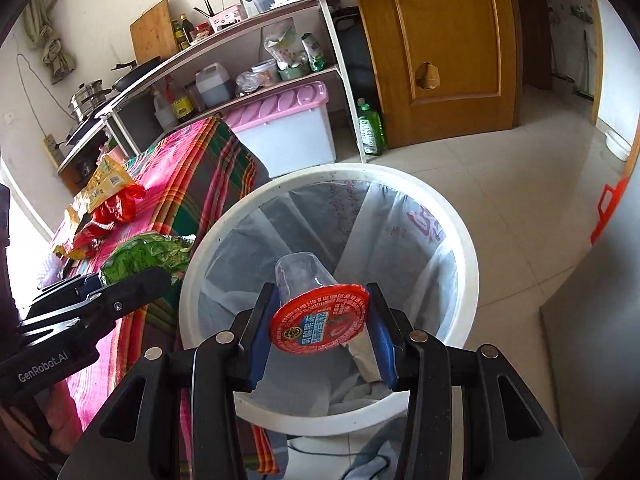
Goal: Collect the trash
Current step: 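Carry both items over the trash bin and open both tools to drop them, then move both tools back over the table toward the white foam net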
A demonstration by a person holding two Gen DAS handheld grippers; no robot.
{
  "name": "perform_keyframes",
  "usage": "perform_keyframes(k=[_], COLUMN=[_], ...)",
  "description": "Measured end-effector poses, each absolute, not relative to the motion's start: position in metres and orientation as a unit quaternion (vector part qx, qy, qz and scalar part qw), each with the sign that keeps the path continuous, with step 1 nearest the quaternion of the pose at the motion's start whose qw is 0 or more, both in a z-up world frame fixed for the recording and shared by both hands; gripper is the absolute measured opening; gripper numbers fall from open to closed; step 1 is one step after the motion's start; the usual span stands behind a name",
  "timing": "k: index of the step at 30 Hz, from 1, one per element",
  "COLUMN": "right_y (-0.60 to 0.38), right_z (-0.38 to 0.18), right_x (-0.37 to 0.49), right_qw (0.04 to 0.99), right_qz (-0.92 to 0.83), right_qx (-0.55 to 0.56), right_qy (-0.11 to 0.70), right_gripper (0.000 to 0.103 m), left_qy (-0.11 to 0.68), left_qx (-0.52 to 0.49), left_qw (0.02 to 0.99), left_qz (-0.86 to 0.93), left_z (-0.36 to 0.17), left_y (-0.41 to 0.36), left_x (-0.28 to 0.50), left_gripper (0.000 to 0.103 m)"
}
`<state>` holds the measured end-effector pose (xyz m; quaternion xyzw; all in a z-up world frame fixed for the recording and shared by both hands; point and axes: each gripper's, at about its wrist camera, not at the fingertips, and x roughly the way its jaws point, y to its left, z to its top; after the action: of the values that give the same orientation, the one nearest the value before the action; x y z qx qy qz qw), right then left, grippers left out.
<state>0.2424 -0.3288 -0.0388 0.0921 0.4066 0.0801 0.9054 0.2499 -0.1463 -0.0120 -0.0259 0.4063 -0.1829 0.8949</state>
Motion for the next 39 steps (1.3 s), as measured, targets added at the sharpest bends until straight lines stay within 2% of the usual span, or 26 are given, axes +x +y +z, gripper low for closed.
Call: perform_keyframes(k=[1, 5, 7, 12, 29, 33, 39], right_y=[-0.329, -0.331, -0.332, -0.333, -0.335, -0.335, -0.336], right_z=[-0.04, -0.045, -0.046, -0.047, -0.039, -0.038, -0.034], right_x=[0.243, 0.246, 0.246, 0.246, 0.24, 0.239, 0.236], right_qw=[0.905, 0.904, 0.904, 0.905, 0.913, 0.913, 0.916], right_qz=[0.08, 0.075, 0.074, 0.068, 0.063, 0.064, 0.065], right_qx=[0.092, 0.09, 0.091, 0.09, 0.089, 0.089, 0.089], right_qy=[0.408, 0.412, 0.411, 0.41, 0.394, 0.392, 0.386], right_gripper=[0.045, 0.045, 0.045, 0.046, 0.051, 0.051, 0.051], left_qy=[0.409, 0.417, 0.42, 0.422, 0.434, 0.433, 0.422], left_qx=[-0.028, -0.032, -0.033, -0.039, -0.044, -0.047, -0.062], left_qw=[0.894, 0.89, 0.889, 0.888, 0.881, 0.88, 0.884], left_qz=[-0.183, -0.183, -0.181, -0.179, -0.185, -0.19, -0.19], left_z=[-0.014, -0.018, -0.019, -0.02, -0.023, -0.022, -0.016], left_y=[-0.148, -0.15, -0.151, -0.149, -0.147, -0.147, -0.141], left_x=[0.252, 0.255, 0.256, 0.258, 0.263, 0.264, 0.26], left_gripper=[0.047, 0.049, 0.054, 0.058, 0.065, 0.07, 0.07])
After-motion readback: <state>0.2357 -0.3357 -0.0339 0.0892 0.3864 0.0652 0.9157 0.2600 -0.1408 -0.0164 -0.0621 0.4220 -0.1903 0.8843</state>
